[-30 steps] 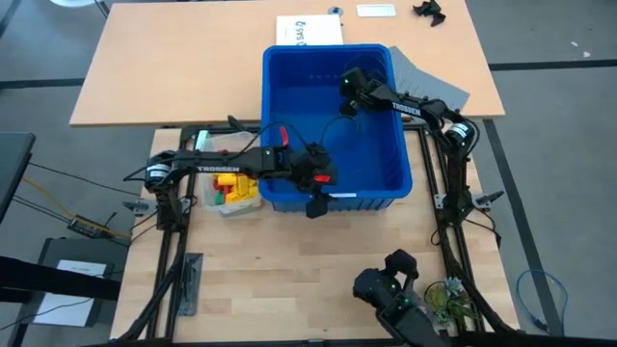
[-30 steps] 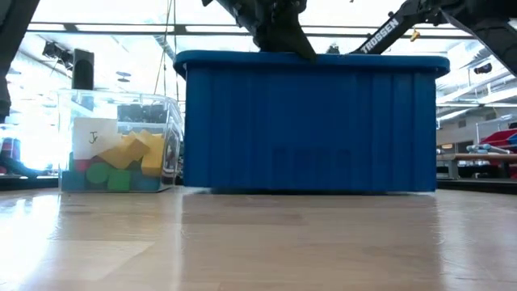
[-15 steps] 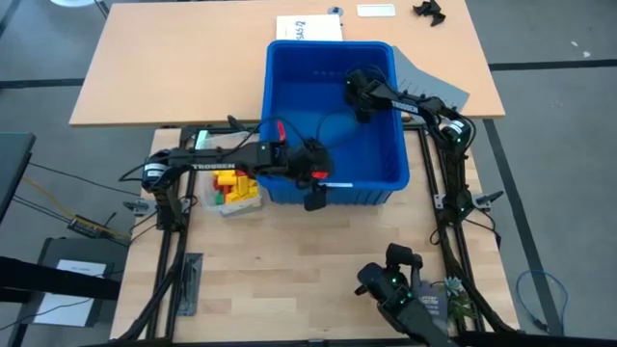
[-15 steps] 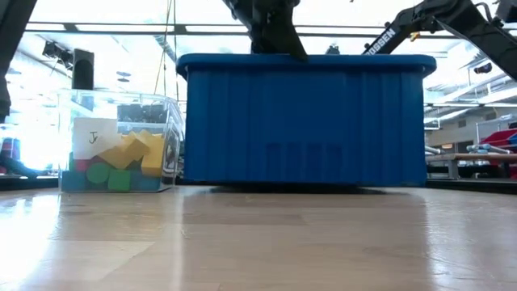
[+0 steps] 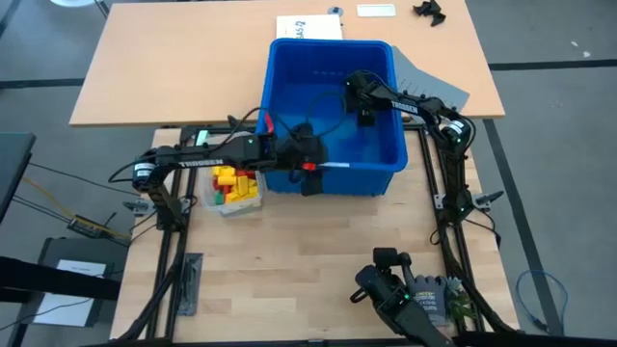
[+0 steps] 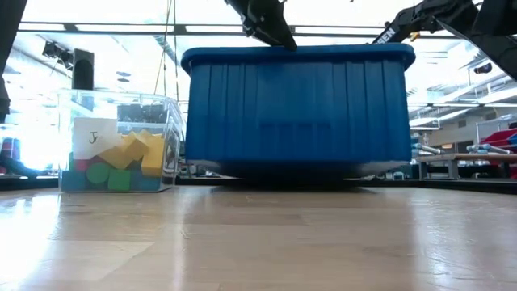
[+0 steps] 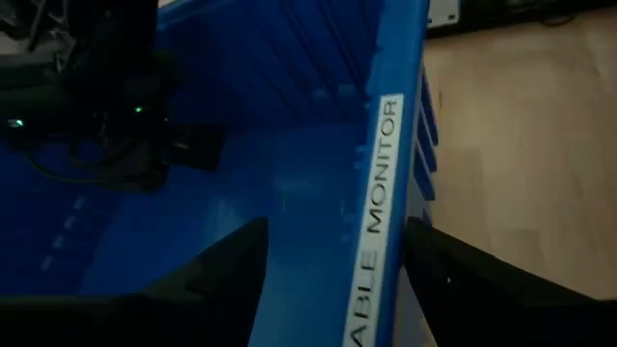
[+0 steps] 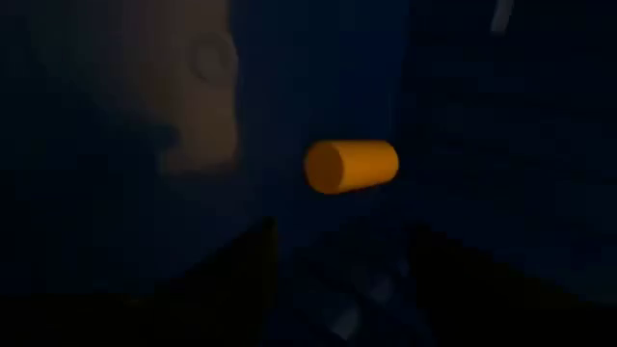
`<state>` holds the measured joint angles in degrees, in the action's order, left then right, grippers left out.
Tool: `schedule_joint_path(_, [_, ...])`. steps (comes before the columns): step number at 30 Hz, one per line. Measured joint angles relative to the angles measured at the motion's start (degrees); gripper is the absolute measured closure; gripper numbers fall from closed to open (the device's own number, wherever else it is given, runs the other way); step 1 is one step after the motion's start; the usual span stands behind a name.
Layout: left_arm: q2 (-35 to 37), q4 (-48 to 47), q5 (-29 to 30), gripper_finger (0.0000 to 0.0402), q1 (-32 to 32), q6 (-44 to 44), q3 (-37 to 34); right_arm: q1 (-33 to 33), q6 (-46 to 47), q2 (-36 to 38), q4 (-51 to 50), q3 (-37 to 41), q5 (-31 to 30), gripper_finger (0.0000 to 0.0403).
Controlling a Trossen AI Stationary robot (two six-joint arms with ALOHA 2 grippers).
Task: Sort blocks
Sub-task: Put the yellow block into the transparent bin
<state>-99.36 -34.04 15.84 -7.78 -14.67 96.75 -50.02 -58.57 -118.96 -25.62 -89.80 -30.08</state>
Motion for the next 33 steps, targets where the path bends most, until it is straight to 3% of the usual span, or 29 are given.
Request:
schedule_joint_path(9, [0.69, -2.76, -20.00, 0.0154, 0.00, 1.39, 1.88, 0.46, 1.79, 0.04, 0.89, 0.00, 2.10, 0.0175])
schedule_joint_path(12, [1.35, -2.74, -16.82, 0.0154, -0.75, 0.88, 1.77, 0.44, 2.02, 0.07, 0.87, 0.00, 2.46, 0.0175])
schedule_joint_path(16, [2.43, -0.43, 1.73, 0.0154, -2.67, -0.02, 1.72, 0.46, 2.15, 0.07, 1.05, 0.00, 2.87, 0.0176])
schedule_joint_path(18, [2.32, 0.01, 4.02, 0.0154, -4.46, 0.07, 0.84, 0.47, 2.99, 0.07, 1.20, 0.00, 2.98, 0.0176])
schedule_joint_path(26, [0.73, -2.88, -10.00, 0.0154, -8.07, 6.23, -6.00, 0.13, 15.54, 0.51, 1.67, 0.00, 5.50, 0.0176])
schedule_joint_path(33, [-0.40, 3.03, -17.70, 0.0154, -7.37, 10.03, -10.98, -0.46, 33.14, 4.52, 3.25, 0.00, 13.66, 0.0176])
